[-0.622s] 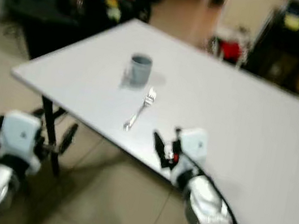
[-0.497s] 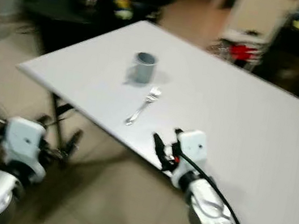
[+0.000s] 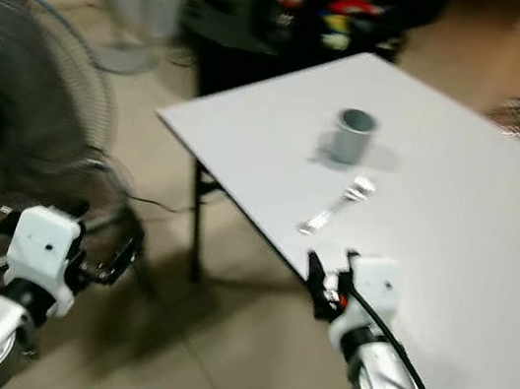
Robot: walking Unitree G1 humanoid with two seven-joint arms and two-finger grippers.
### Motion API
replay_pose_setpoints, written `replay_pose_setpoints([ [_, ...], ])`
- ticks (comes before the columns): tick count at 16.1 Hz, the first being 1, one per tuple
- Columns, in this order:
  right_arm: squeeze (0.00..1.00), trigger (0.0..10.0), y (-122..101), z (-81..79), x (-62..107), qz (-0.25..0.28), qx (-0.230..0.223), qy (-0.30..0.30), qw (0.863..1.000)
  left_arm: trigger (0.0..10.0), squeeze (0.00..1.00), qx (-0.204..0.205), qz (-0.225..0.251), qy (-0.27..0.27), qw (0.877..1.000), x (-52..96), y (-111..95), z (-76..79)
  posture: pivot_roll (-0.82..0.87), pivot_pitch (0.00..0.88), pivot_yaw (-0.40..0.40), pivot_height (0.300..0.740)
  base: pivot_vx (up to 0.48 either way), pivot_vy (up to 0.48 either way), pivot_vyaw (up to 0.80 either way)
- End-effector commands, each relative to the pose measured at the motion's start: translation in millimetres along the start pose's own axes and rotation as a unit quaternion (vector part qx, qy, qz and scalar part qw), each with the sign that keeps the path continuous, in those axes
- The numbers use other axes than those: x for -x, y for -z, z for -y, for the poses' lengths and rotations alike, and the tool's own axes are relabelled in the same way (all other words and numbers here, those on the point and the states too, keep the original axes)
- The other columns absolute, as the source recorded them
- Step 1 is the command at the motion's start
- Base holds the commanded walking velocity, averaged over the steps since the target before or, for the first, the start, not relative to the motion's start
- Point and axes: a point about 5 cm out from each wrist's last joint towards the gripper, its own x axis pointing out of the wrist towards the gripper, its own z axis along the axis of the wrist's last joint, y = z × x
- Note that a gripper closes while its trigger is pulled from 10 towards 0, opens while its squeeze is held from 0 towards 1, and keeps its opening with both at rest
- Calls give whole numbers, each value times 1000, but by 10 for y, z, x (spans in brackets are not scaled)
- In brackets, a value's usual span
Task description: Setting the table
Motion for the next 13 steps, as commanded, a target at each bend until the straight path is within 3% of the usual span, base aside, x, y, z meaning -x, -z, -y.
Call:
replay_pose_setpoints([
  [1, 0, 10000, -54, -2, 29, 17, 3, 9, 1000, 10000, 0, 0, 0, -10, 1000, -52, 42, -39, 60, 15, 54, 740, 0, 0, 800],
  [5, 0, 10000, -101, -3, 84, 17, 4, 8, 1000, 10000, 0, 8, 5, -5, 1000, -74, 31, -16, 37, 4, 68, 740, 0, 0, 800],
  [13, 0, 10000, -120, -146, -7, 2, 12, -43, 999, 10000, 0, 1, 1, -8, 1000, -69, 65, -4, 57, 13, 28, 740, 0, 0, 800],
])
